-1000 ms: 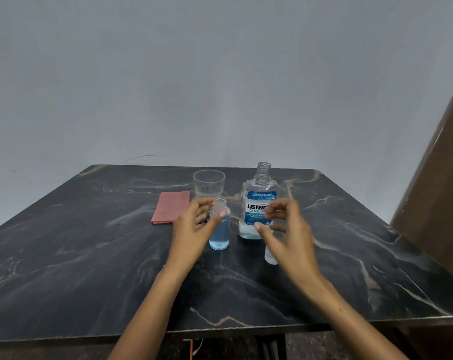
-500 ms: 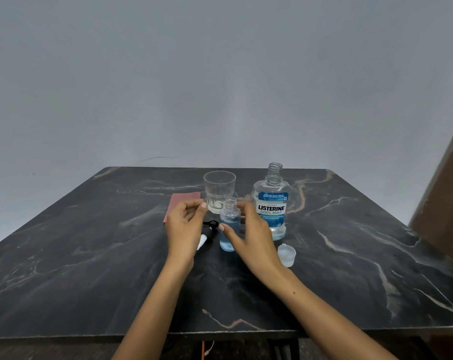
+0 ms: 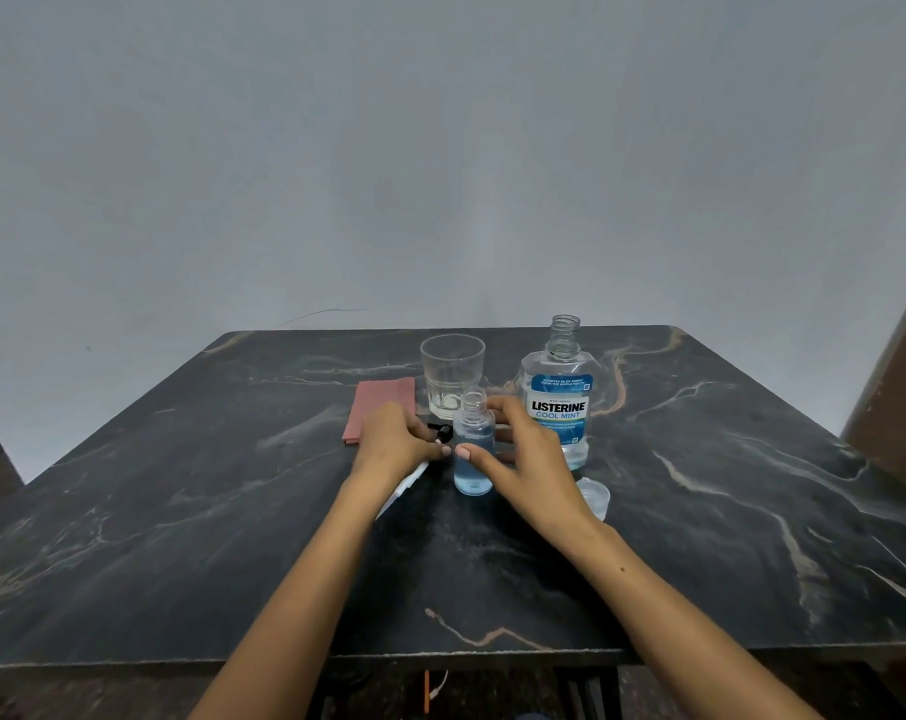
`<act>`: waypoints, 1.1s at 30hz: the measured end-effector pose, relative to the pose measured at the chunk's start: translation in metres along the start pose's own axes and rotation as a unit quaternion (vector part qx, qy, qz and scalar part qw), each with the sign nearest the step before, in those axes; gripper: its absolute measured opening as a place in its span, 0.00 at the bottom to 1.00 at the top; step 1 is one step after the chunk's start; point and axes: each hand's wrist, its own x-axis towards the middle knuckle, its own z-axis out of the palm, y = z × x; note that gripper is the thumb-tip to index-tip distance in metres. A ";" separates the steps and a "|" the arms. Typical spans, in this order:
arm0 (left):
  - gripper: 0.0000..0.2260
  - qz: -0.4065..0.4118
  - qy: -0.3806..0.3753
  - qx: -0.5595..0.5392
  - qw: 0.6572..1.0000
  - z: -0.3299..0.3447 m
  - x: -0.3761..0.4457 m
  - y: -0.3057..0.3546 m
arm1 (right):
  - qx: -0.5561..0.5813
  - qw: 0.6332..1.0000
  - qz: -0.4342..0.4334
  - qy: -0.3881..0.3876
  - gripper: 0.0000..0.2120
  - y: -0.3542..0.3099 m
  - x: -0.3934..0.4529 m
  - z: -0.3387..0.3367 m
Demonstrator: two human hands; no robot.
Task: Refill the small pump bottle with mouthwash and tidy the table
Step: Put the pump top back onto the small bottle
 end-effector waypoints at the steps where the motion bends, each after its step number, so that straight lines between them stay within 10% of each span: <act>1: 0.08 0.013 0.015 -0.010 1.000 0.000 -0.001 0.001 | 0.004 1.000 0.000 -0.003 0.23 0.000 0.000 0.000; 7: 0.09 0.094 0.150 -0.214 0.961 -0.013 0.000 0.020 | 0.017 1.000 0.004 -0.007 0.23 0.003 0.002 0.000; 18: 0.07 0.134 0.244 -0.589 0.759 -0.029 0.000 0.071 | 0.028 1.000 0.008 -0.010 0.24 0.005 0.003 0.000; 33: 0.07 0.188 0.219 -0.569 0.770 -0.007 -0.009 0.071 | 0.028 1.000 0.003 -0.007 0.23 0.009 0.002 0.002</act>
